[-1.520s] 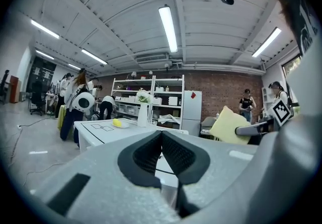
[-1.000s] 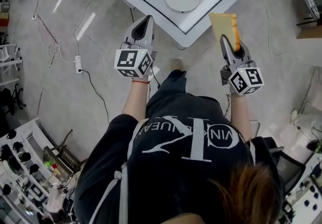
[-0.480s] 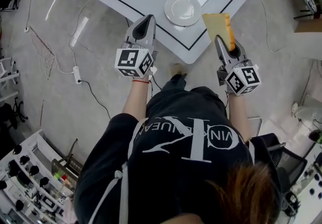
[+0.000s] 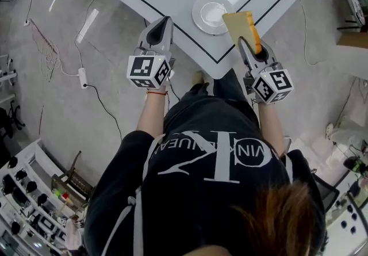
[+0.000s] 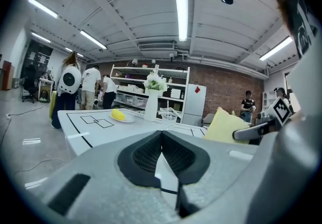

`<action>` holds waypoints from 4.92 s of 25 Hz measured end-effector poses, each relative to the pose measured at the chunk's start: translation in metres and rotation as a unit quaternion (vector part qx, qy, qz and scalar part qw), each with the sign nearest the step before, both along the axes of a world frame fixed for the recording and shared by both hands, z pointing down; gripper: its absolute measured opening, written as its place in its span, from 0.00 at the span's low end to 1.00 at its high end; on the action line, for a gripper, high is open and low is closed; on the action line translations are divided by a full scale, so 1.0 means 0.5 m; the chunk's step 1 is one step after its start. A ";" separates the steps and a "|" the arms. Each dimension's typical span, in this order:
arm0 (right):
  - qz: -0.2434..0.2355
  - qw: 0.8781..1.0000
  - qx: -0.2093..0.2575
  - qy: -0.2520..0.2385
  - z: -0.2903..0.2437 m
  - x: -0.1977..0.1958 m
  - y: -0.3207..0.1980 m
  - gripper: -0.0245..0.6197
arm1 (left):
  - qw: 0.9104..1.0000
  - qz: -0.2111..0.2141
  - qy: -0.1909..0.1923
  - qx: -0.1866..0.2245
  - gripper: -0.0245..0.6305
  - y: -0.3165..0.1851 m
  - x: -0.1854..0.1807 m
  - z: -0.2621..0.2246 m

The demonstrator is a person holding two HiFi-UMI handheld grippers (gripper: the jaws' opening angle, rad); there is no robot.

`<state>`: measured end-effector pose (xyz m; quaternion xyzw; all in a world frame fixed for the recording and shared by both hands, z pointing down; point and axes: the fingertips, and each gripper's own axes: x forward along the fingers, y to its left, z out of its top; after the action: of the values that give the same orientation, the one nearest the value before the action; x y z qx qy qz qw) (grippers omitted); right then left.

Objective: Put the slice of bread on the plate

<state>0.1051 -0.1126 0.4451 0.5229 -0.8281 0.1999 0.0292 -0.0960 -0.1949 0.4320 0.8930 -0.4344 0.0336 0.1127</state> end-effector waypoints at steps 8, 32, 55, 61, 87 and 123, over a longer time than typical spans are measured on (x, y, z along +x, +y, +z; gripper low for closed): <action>-0.087 0.996 -0.020 0.006 -0.001 -0.026 -0.093 0.19 | 0.998 -0.062 0.001 0.007 0.05 -0.052 -0.022 -0.030; -0.210 0.966 -0.148 -0.006 0.109 -0.130 -0.175 0.22 | 0.988 -0.155 0.002 -0.011 0.05 -0.080 -0.078 -0.018; -0.158 0.969 -0.134 0.132 0.148 -0.076 -0.227 0.51 | 0.991 -0.133 0.006 -0.012 0.05 -0.096 -0.040 -0.013; -0.151 0.966 -0.129 0.164 0.147 -0.068 -0.230 0.54 | 0.991 -0.134 0.008 -0.014 0.05 -0.089 -0.043 -0.018; -0.099 0.988 -0.011 0.118 0.026 -0.001 -0.271 0.04 | 0.993 -0.116 0.010 -0.005 0.05 -0.095 -0.034 -0.030; -0.063 0.983 0.155 0.071 -0.213 0.055 -0.282 0.04 | 0.983 -0.147 -0.005 0.113 0.05 -0.108 -0.052 -0.198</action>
<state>0.1325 -0.2534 0.3384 0.4806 -0.8762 0.0293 0.0196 -0.1219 -0.2488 0.3332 0.8264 -0.5623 -0.0277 0.0127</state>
